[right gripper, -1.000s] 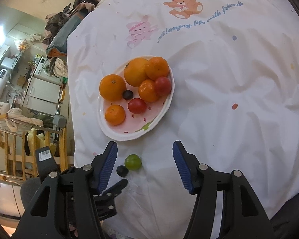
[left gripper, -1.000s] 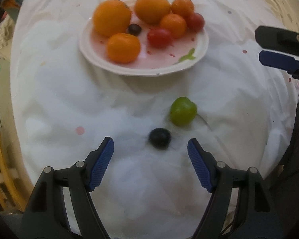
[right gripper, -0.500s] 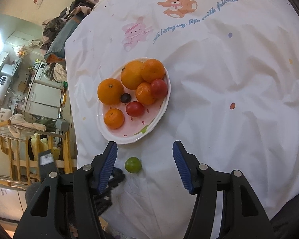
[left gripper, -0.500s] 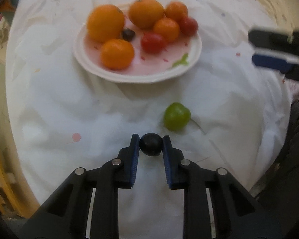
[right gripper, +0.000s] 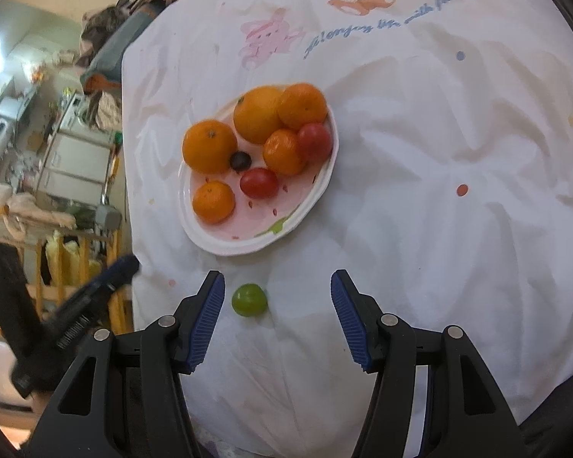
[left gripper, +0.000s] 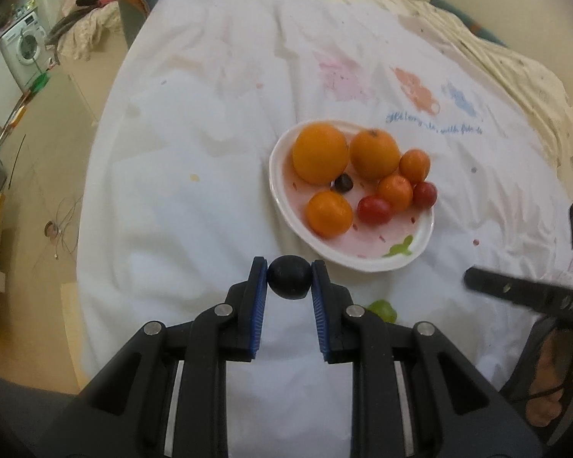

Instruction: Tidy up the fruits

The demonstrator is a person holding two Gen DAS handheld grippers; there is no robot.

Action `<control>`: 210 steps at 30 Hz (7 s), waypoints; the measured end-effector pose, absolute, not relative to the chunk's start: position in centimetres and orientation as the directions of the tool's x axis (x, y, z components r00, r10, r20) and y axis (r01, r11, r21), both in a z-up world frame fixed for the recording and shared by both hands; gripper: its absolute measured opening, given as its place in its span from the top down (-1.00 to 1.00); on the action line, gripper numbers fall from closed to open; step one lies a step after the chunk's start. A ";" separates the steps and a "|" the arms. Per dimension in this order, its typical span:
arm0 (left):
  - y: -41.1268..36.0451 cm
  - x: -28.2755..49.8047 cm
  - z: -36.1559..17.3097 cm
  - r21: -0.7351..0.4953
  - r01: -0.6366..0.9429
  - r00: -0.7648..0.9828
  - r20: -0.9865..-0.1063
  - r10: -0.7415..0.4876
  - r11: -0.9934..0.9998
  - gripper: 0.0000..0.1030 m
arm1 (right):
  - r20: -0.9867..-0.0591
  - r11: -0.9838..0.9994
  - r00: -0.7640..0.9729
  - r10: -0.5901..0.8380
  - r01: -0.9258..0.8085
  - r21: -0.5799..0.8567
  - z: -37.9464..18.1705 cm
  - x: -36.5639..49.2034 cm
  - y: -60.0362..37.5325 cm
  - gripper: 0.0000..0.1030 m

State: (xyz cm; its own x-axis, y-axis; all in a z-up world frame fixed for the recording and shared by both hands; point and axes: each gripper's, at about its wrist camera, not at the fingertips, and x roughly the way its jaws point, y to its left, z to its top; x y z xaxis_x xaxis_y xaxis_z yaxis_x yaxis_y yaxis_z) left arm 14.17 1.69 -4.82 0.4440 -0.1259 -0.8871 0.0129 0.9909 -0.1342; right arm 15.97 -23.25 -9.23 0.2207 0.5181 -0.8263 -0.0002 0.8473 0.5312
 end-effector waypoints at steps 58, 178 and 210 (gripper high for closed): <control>3.8 14.4 -5.0 -0.104 -0.098 0.440 -0.896 -0.050 0.990 0.62 | -0.804 0.858 0.317 0.503 -0.299 0.419 -3.9 14.7 -18.8 0.37; 3.0 9.4 -0.6 -0.101 -0.068 0.606 -0.795 -0.039 0.993 -0.98 | -0.692 0.937 0.633 0.346 -0.197 0.287 -1.3 10.7 -20.9 -1.00; 1.7 8.9 -0.3 -0.018 -0.035 0.662 -0.749 0.010 0.999 -0.99 | -0.692 0.981 0.696 0.191 -0.119 0.150 -1.7 10.3 -20.2 -1.00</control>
State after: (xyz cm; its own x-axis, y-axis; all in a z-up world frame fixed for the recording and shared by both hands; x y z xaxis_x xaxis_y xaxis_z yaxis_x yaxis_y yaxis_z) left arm 8.92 1.68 -0.26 0.6620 0.0102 -0.7494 -0.0355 0.9992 -0.0177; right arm 10.26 -20.16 -1.75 0.6961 0.1906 -0.6921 -0.1191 0.9814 0.1505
